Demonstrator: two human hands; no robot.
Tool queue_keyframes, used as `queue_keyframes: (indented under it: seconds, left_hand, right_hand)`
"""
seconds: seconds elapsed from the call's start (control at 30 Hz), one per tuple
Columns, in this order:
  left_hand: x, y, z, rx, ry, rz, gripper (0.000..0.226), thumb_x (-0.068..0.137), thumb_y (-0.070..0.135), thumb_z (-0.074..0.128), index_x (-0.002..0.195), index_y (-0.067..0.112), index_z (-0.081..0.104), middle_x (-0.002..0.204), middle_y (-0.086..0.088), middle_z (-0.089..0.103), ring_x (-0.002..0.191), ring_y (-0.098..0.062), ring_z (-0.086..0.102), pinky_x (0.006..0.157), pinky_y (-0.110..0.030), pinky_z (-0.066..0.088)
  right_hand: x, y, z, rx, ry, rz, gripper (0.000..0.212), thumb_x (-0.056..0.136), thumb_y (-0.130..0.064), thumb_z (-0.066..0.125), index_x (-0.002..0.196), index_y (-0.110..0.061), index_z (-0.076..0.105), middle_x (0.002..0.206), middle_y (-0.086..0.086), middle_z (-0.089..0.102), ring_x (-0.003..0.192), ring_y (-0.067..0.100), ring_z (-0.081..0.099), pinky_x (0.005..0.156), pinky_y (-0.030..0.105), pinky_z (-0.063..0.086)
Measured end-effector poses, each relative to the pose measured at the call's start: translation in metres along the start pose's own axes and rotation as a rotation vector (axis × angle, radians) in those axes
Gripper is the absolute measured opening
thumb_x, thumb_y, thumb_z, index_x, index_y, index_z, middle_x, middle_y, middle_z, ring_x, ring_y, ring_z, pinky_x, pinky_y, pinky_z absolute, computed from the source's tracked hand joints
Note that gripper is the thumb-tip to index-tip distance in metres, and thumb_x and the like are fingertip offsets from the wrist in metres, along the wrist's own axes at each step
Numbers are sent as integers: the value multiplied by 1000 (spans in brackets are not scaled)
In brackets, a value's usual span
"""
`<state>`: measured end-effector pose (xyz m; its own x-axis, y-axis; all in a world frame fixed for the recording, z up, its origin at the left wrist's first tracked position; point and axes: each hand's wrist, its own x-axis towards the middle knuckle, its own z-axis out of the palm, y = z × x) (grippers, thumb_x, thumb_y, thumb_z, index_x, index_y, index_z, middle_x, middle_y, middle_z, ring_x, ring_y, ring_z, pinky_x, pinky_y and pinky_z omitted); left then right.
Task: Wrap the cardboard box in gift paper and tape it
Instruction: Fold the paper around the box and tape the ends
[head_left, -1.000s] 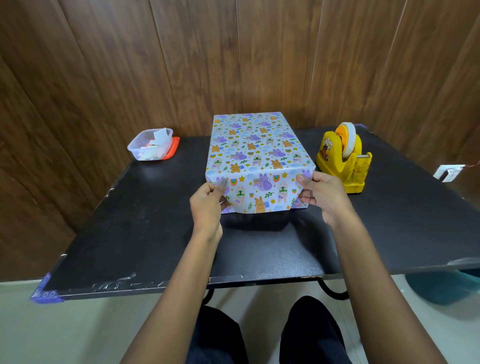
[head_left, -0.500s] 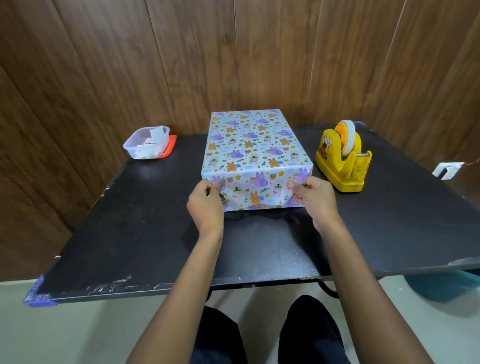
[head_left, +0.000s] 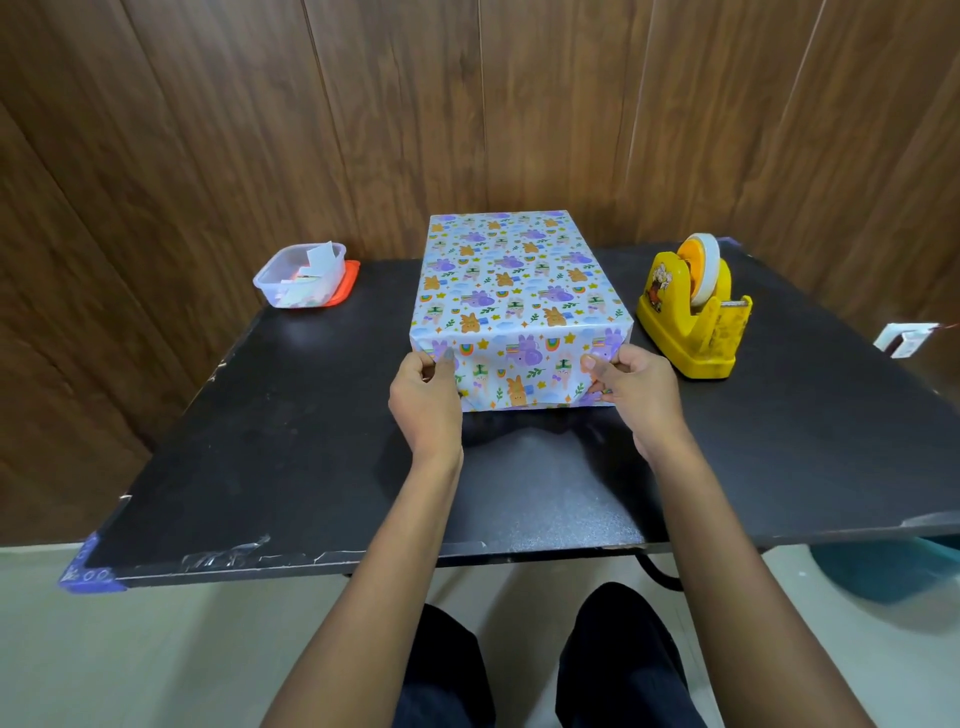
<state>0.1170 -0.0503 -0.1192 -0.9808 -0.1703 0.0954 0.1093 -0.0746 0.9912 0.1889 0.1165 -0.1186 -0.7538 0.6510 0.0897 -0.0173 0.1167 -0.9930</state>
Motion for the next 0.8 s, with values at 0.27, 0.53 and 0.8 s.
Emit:
queue_keyframes:
  seconds: [0.27,0.53,0.8]
  left_hand:
    - [-3,0,-1,35,30,25,21,85,15,61,68,19,49,72,3,53,69,-18,52,71,-35,49]
    - [0,0,-9,127,83,139,25,83,17,70,87,15,46,79,2,52,63,-7,48,60,-13,41]
    - [7,-3,-8,71,-29,22,19,87,13,64,70,6,58,63,0,56,47,-1,48,52,-12,40]
  right_hand:
    - [2,3,0,-30,4,-41,2,86,-11,66,87,-10,66,69,-3,64,46,-5,56,58,18,49]
    - [2,2,0,-3,-16,-32,4,88,-10,64,91,-10,66,71,-6,63,47,-6,57,56,14,49]
    - [5,2,-3,-69,-17,-43,2,86,-11,66,86,-13,66,72,-7,65,47,-6,58,49,6,43]
